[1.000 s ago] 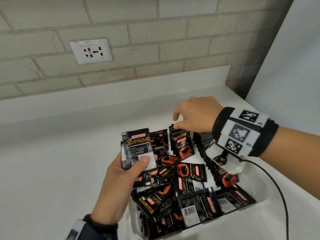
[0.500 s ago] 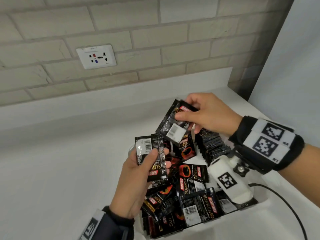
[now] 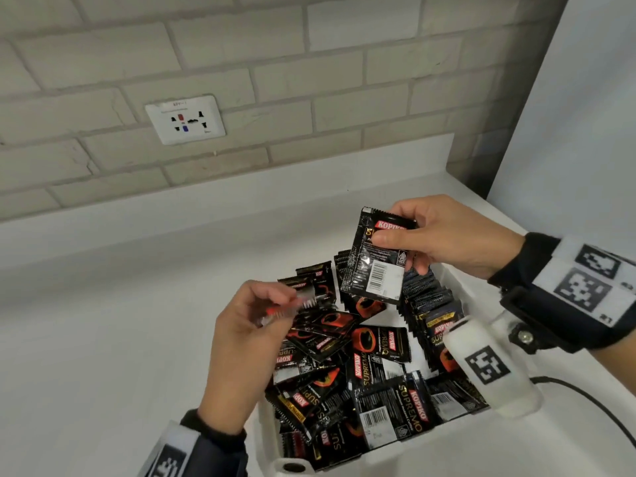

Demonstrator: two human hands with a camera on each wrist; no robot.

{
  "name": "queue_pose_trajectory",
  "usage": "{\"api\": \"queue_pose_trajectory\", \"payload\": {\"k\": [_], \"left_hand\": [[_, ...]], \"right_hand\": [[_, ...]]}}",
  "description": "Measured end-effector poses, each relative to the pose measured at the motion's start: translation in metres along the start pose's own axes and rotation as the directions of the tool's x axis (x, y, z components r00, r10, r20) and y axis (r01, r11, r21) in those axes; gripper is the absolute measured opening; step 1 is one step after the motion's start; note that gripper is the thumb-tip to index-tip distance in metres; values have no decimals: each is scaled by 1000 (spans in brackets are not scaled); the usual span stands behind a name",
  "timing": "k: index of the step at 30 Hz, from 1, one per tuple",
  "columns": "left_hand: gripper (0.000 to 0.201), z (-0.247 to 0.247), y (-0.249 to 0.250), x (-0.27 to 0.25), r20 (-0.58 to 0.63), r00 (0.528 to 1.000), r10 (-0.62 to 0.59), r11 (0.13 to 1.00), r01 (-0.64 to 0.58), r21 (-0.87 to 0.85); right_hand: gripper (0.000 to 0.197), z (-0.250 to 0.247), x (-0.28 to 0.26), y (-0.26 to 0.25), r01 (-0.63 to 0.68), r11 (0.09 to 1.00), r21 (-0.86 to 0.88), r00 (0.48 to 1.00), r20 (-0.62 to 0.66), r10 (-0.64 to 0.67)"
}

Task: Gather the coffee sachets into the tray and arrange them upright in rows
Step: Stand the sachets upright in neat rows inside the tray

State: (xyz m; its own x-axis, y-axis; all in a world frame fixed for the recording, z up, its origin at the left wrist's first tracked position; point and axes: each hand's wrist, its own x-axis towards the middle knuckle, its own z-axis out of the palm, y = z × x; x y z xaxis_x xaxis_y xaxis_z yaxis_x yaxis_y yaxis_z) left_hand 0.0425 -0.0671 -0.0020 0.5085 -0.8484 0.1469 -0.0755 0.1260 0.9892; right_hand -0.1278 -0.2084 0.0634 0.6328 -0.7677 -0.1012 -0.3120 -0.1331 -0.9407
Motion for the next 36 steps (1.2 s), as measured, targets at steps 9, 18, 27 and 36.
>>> {"api": "queue_pose_trajectory", "payload": {"k": [9,18,27,36], "left_hand": [[36,-2,-5,-5,127,972,199,970,-214,118],[65,11,-2,-19,250,967,59,993,-84,88],[30,17,6,-17,159,978,-138,931,183,-316],[33,17,-2,-15,90,983,-159,938,179,-298]], "right_hand": [[30,3,-4,0,-78,983,163,987,155,53],[11,31,-5,1,-3,1000,28,991,136,-1],[16,39,-4,5,106,990,-97,994,3,-106],[28,28,-8,5,205,977,-61,978,50,-203]]}}
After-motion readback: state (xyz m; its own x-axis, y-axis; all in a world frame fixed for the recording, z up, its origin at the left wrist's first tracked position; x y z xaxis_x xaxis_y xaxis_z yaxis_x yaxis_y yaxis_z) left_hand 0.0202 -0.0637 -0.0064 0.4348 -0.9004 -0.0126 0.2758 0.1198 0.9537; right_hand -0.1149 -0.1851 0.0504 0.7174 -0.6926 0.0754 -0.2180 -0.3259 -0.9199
